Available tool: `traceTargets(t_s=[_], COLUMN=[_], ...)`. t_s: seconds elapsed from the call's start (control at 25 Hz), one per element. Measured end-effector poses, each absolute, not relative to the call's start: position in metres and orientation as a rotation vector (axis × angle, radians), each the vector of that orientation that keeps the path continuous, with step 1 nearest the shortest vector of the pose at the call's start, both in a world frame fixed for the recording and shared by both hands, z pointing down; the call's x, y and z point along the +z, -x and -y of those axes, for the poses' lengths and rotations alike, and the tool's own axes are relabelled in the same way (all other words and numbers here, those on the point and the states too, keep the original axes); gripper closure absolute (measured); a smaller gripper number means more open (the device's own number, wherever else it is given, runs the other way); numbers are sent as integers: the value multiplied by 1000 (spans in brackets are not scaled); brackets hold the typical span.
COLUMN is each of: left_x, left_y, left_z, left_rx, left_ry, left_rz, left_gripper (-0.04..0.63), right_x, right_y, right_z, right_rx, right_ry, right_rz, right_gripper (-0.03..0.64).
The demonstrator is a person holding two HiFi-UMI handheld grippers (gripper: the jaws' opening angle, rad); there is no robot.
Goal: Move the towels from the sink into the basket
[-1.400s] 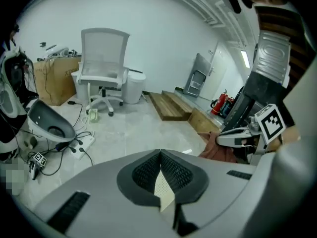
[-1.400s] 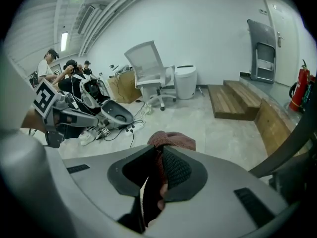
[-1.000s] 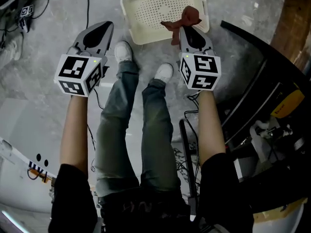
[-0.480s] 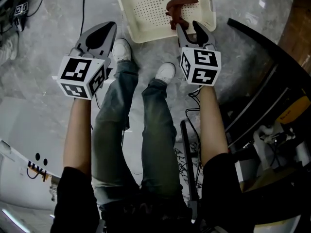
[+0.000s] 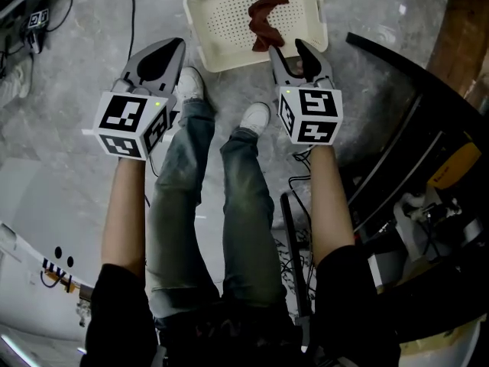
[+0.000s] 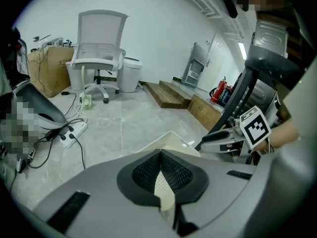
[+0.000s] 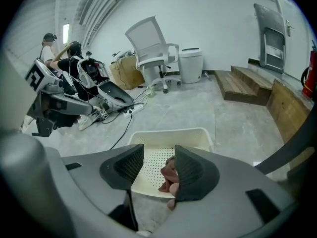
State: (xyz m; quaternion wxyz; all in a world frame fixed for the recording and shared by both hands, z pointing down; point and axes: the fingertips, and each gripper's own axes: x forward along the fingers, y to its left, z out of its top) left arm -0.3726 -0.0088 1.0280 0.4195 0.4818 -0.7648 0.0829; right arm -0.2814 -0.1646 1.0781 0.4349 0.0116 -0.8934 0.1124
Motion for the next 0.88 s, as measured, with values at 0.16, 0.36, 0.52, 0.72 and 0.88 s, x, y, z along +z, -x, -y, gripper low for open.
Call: traceTargets(t_s=[0.16,0.36,0.52,0.72,0.88], left_x=[993,946,902,841,780], left_y=[379,386,390,400,405], left_z=[14,13,16,23,25], left_rx=[215,202,202,179,175], left_ry=[-1233,-1236,-1251,-1250,-1250], left_rz=[1947,1977,2001,2046,2096], left_gripper=[589,589,589,589,589], right_x=[1037,979,930,857,787], right_y=[293,304,310,322,325], right_z=[168,170,174,181,191], right_rx=[247,145,169,160,174], right_ry=[-57,-67,-95,-111,-138], right_rz=[2281,2321,2354,2424,2486], right_gripper=[472,601,603,603,603])
